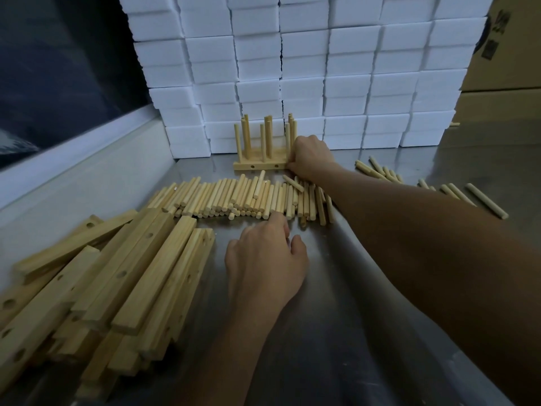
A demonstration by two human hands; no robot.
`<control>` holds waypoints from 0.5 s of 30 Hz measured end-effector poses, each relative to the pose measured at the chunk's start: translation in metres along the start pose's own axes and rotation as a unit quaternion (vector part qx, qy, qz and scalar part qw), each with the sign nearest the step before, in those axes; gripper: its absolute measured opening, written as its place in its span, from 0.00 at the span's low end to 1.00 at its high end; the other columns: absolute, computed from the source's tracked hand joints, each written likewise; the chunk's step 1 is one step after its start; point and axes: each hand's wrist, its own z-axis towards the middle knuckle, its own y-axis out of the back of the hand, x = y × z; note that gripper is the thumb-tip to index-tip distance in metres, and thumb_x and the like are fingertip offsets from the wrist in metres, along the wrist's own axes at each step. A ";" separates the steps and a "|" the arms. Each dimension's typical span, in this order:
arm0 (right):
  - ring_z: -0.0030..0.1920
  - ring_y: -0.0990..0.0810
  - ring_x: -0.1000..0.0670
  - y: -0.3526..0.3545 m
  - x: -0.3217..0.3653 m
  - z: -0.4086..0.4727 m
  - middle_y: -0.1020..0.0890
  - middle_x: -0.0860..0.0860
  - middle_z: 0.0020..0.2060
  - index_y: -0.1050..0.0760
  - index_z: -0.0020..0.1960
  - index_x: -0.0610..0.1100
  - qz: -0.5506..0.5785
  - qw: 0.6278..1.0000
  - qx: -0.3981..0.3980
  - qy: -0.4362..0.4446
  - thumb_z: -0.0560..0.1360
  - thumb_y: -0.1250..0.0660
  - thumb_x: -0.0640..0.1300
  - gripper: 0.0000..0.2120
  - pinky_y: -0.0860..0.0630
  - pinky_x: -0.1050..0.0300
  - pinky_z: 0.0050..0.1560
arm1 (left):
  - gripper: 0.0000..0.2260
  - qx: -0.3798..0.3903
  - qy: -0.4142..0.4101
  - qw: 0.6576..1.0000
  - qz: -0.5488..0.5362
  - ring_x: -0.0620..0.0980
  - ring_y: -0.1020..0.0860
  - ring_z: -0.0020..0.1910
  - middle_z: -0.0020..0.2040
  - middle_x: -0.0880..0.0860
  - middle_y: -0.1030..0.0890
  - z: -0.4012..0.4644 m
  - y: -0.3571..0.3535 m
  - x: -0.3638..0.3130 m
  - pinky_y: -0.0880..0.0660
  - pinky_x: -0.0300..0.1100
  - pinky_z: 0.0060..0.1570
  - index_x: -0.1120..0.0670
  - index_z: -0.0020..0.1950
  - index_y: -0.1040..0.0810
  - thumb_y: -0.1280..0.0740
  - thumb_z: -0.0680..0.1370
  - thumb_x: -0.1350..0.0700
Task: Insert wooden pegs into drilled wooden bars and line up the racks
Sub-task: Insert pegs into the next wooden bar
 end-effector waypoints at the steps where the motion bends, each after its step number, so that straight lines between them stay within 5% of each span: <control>1: 0.51 0.20 0.41 0.000 0.000 -0.001 0.20 0.42 0.49 0.21 0.53 0.38 0.003 1.000 0.001 -0.003 0.78 0.34 0.37 0.06 0.20 0.45 0.54 | 0.07 0.002 0.000 1.000 -0.001 0.41 0.32 0.39 0.37 0.42 0.33 0.000 0.000 0.000 0.34 0.43 0.44 0.43 0.49 0.35 0.38 0.80 0.45; 6: 0.44 0.22 0.41 0.007 0.000 -0.009 0.24 0.44 0.39 0.27 0.41 0.40 0.023 0.999 -0.022 -0.034 0.76 0.38 0.33 0.06 0.24 0.51 0.43 | 0.07 0.006 -0.001 1.000 0.005 0.42 0.32 0.40 0.36 0.42 0.33 0.000 0.001 0.000 0.34 0.43 0.44 0.43 0.49 0.35 0.38 0.80 0.45; 15: 0.39 0.17 0.43 0.058 -0.004 -0.069 0.15 0.42 0.38 0.18 0.43 0.38 0.112 0.990 -0.074 -0.046 0.77 0.34 0.42 0.10 0.16 0.45 0.43 | 0.06 0.011 0.003 1.000 0.022 0.46 0.30 0.40 0.37 0.43 0.31 -0.001 0.003 -0.003 0.34 0.46 0.42 0.46 0.46 0.32 0.37 0.80 0.46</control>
